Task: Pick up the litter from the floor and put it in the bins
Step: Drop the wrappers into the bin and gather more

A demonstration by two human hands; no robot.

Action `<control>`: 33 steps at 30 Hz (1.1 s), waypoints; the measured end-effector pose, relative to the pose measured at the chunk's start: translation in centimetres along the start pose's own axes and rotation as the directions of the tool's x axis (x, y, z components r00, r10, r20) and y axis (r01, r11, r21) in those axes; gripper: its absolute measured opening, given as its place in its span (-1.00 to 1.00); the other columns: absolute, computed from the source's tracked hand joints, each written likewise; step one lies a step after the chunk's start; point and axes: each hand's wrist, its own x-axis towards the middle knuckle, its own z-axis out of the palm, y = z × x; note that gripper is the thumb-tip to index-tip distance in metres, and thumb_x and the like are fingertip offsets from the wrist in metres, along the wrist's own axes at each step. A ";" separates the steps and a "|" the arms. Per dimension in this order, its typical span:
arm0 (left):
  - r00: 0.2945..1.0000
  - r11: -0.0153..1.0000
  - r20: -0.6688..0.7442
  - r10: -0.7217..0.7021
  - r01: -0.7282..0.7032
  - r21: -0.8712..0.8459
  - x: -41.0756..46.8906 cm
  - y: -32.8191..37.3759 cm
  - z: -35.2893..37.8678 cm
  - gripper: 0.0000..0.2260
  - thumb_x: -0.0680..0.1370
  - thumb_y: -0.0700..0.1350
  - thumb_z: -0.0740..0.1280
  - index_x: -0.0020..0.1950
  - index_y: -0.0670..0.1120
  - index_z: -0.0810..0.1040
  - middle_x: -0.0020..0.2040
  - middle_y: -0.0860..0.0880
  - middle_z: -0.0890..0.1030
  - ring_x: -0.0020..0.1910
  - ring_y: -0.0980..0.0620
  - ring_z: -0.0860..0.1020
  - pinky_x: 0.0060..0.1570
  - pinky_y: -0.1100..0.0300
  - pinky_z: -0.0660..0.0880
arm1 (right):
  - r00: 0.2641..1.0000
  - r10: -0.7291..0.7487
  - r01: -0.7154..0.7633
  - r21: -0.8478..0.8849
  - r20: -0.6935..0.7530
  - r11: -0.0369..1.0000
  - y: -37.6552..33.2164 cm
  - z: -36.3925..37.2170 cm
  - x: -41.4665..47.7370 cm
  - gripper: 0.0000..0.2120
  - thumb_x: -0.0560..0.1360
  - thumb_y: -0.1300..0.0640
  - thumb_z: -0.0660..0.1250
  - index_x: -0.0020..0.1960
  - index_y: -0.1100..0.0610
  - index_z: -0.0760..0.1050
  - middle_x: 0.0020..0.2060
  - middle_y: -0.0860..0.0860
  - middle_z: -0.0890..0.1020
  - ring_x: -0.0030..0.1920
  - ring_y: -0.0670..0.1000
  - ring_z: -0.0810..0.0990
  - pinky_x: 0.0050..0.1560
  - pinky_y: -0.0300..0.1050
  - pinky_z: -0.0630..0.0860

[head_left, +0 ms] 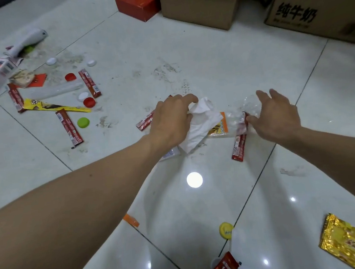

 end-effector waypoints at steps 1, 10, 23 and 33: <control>1.000 1.000 0.000 -0.006 0.006 -0.011 -0.1 0.3 0.1 -0.68 0.57 -0.18 0.28 0.32 0.03 0.46 0.11 -0.04 0.59 0.12 -0.09 0.53 0.15 0.00 0.40 | 1.000 0.012 -0.012 0.002 0.018 1.000 0.4 0.1 0.1 -0.40 0.54 -0.02 0.30 0.49 0.13 0.20 0.42 0.20 0.32 0.42 0.24 0.27 0.32 0.14 0.28; 0.999 0.998 0.001 -0.050 0.050 -0.045 -1.3 1.3 0.6 -0.66 0.56 -0.20 0.30 0.33 0.02 0.47 0.07 -0.04 0.59 0.08 -0.09 0.52 0.08 0.04 0.41 | 1.000 -0.004 0.004 0.106 0.000 0.994 1.9 1.6 -0.4 -0.44 0.51 0.03 0.34 0.44 0.16 0.28 0.34 0.18 0.41 0.34 0.24 0.37 0.25 0.14 0.38; 0.995 0.994 -0.008 -0.096 0.096 -0.057 -1.9 1.1 0.7 -0.65 0.56 -0.19 0.31 0.33 0.03 0.47 0.06 -0.04 0.61 0.08 -0.07 0.53 0.05 0.04 0.45 | 0.999 -0.037 0.034 0.127 0.027 0.991 0.5 2.7 0.9 -0.55 0.49 0.07 0.36 0.32 0.20 0.42 0.25 0.19 0.44 0.25 0.24 0.41 0.18 0.10 0.38; 0.990 0.987 -0.006 -0.138 0.137 -0.089 -2.6 1.0 0.9 -0.65 0.55 -0.20 0.33 0.32 0.02 0.48 0.08 -0.05 0.63 0.10 -0.10 0.55 0.09 0.00 0.45 | 0.996 -0.030 0.010 0.244 0.078 0.970 1.5 3.2 -0.3 -0.61 0.50 0.19 0.33 0.28 0.29 0.43 0.24 0.24 0.38 0.17 0.25 0.46 0.11 -0.01 0.42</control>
